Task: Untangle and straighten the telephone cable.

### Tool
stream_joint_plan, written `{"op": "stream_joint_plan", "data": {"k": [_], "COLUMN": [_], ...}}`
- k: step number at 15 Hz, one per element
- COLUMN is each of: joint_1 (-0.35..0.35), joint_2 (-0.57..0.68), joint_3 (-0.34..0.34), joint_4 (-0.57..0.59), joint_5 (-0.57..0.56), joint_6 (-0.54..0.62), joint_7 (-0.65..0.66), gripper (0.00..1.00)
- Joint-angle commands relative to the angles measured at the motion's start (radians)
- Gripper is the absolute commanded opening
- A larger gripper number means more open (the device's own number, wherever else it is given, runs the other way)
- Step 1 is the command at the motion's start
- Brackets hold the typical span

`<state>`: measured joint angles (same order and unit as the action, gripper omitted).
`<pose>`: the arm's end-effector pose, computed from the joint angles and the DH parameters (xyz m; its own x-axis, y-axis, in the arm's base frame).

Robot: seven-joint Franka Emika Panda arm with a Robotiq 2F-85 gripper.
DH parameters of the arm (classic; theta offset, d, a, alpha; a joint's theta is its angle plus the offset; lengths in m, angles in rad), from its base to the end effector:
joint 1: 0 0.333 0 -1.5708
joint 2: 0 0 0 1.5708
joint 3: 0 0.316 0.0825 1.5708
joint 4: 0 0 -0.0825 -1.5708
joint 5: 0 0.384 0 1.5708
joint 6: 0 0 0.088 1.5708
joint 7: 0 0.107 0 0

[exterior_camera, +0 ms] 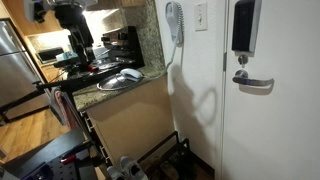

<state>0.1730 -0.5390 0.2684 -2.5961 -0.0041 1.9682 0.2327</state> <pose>0.3321 0.1549 0.4190 0.9847 0.1601 -0.0689 0.1693 -0.9725 0.1599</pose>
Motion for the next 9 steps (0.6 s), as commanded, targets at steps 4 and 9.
{"op": "stream_joint_plan", "data": {"k": [4,9], "joint_1": [0.082,0.149], "joint_2": [0.017,-0.011], "joint_3": [0.042,0.035], "joint_4": [0.102,0.067], "joint_5": [-0.148,-0.247], "joint_6": [-0.043,0.006], "joint_7": [-0.168,-0.339], "gripper": [1.00,1.00]}}
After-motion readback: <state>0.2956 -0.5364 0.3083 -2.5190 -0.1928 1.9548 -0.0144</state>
